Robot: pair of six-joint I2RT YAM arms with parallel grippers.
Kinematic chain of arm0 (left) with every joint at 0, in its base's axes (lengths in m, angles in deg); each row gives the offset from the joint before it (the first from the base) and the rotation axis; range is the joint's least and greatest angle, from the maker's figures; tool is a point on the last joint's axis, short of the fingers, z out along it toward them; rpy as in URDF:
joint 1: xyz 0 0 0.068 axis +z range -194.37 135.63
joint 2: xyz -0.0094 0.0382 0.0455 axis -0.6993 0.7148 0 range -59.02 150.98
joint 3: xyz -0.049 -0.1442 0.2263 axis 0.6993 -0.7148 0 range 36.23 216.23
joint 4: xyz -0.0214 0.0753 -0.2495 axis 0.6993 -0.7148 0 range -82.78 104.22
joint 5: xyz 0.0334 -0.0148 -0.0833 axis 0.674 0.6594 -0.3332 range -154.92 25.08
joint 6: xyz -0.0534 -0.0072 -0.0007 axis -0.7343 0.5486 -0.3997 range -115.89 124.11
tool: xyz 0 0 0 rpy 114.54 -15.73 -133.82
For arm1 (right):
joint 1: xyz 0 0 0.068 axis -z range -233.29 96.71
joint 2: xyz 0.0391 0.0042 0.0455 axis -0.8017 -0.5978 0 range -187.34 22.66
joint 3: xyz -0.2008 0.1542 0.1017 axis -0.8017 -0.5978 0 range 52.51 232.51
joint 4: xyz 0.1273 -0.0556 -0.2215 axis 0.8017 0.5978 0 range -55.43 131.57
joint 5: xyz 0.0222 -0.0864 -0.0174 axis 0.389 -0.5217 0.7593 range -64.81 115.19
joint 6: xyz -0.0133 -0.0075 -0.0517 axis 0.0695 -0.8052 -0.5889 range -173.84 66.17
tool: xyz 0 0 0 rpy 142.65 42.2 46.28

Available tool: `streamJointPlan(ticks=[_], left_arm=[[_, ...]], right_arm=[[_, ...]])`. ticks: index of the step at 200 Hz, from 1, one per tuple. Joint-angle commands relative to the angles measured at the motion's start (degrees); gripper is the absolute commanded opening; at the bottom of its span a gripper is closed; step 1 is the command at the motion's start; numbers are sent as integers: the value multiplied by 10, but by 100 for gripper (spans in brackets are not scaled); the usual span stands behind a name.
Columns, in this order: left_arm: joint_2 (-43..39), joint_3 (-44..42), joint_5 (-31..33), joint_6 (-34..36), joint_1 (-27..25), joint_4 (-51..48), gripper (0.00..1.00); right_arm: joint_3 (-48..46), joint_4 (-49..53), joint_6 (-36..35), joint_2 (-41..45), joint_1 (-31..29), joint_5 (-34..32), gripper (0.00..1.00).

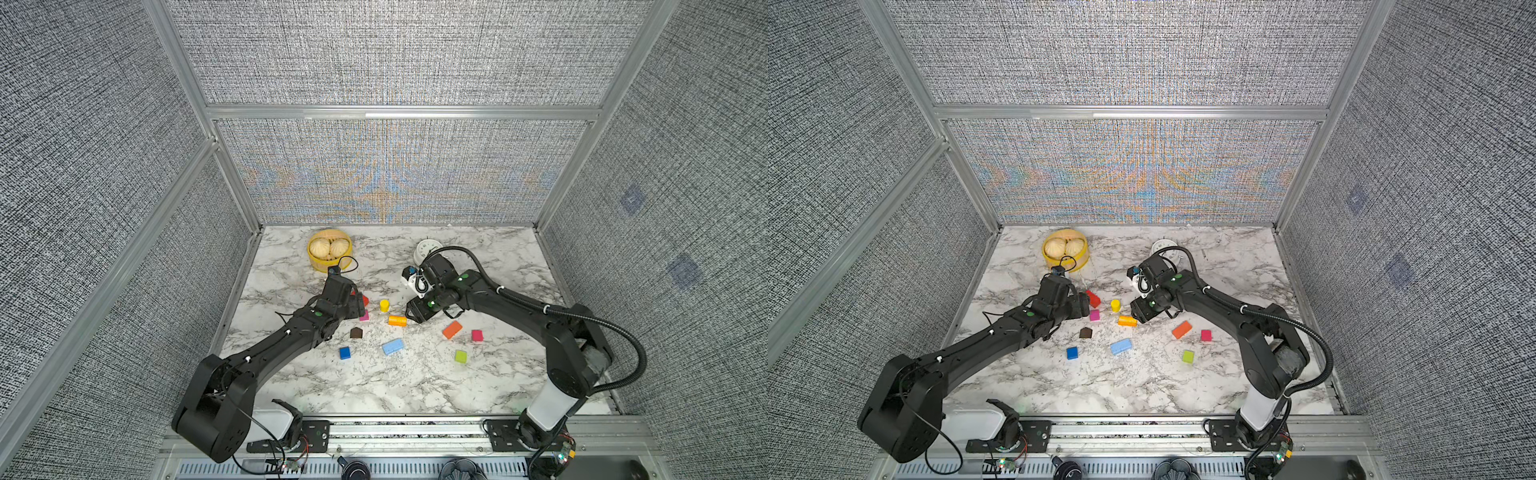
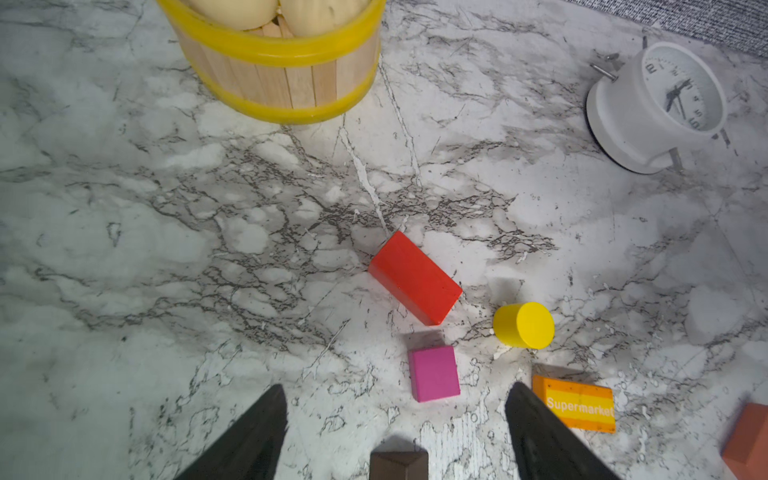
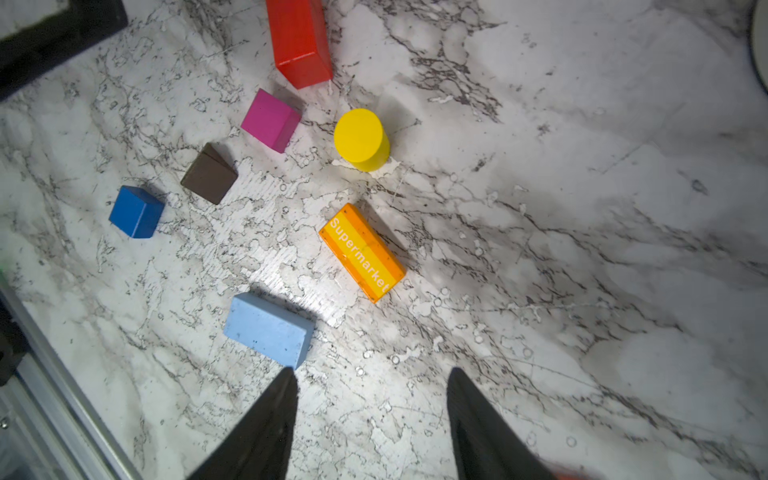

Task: Build the wood block tower
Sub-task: 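Lower the right gripper over the orange Supermarket block and close on it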

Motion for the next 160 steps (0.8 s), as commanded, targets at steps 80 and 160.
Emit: streamJointPlan(ticks=[80,160], left_arm=[[-45,-71,-26,-25,44,150,95],[-5,-78,-114,-48,107,209,99]], right_arm=[[124,102,-157,-136,-10,1,56],[167,120,-217,-195,-17,-18,57]])
